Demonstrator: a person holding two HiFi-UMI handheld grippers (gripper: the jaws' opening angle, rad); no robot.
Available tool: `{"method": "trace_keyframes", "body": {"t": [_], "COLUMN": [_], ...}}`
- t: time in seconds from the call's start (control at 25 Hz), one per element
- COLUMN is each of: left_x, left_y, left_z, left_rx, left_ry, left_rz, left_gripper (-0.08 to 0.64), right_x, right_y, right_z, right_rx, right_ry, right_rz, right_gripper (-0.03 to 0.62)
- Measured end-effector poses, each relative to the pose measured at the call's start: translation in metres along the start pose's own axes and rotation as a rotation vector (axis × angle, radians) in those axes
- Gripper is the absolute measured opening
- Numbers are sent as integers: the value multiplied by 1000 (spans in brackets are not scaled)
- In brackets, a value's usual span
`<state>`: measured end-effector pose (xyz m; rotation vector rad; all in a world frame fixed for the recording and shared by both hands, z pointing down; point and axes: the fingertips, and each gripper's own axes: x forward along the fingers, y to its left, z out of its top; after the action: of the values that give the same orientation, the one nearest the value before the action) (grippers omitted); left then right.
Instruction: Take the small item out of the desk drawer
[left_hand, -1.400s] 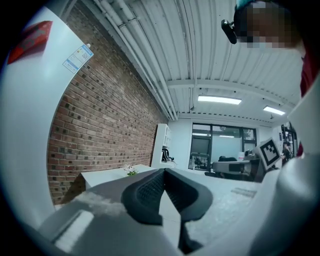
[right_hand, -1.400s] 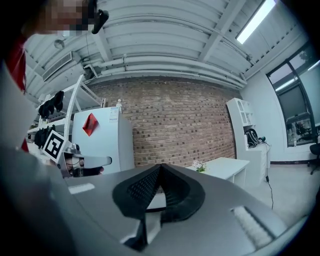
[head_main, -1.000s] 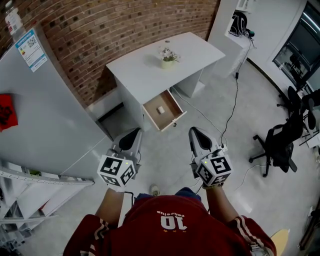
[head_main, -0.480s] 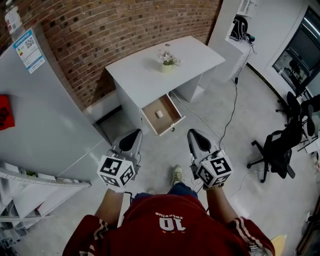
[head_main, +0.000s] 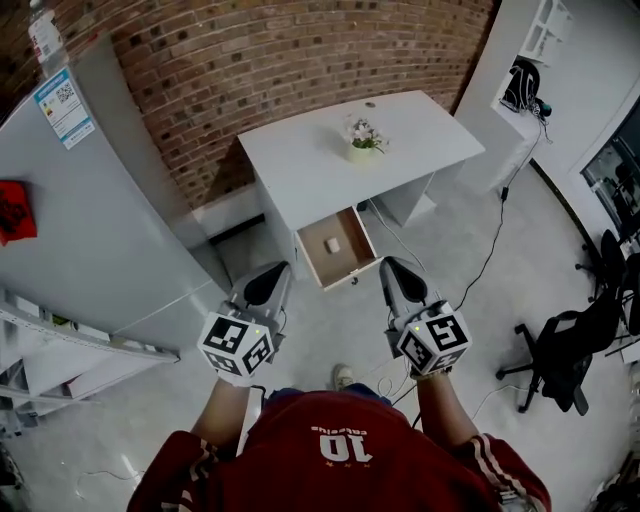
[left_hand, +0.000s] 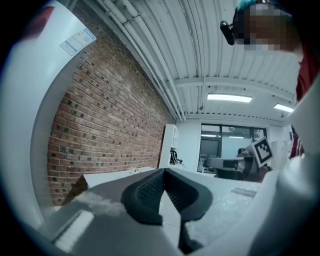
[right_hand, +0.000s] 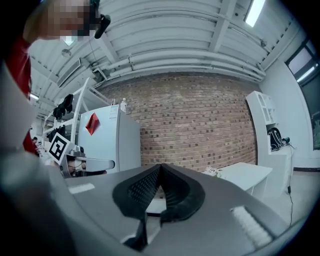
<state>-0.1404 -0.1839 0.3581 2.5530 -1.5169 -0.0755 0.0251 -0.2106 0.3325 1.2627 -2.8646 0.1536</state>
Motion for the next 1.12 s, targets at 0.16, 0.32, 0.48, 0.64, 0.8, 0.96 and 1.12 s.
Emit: {"method": "trace_keyframes", "body": {"t": [0.16, 0.32, 0.48, 0.64, 0.8, 0.96, 1.12], "left_x": [23, 35, 31, 25, 23, 18, 13], "left_y": [-8, -16, -14, -12, -16, -18, -16], "left_z": [1, 3, 0, 8, 8, 8, 6], "left_rx": [-2, 9, 1, 0, 8, 12, 10], "left_ry": [-12, -15, 2, -9, -12, -11, -8], "left_rz": [49, 69, 65, 56, 38, 23, 16], "left_gripper": [3, 3, 3, 3, 3, 3, 3], "right_x": [-1, 0, 0, 1, 0, -2, -5], "right_y": [-36, -57, -58, -41, -28, -16, -5], "right_z": [0, -1, 3, 4, 2, 3, 6], "right_rx": [5, 1, 7, -12, -17, -26, -17], "right_ry": [9, 21, -9, -14, -12, -15, -25], "right_rz": [31, 49, 34, 44, 68, 90, 127], "right_gripper": [-3, -3, -3, 58, 97, 152, 186]}}
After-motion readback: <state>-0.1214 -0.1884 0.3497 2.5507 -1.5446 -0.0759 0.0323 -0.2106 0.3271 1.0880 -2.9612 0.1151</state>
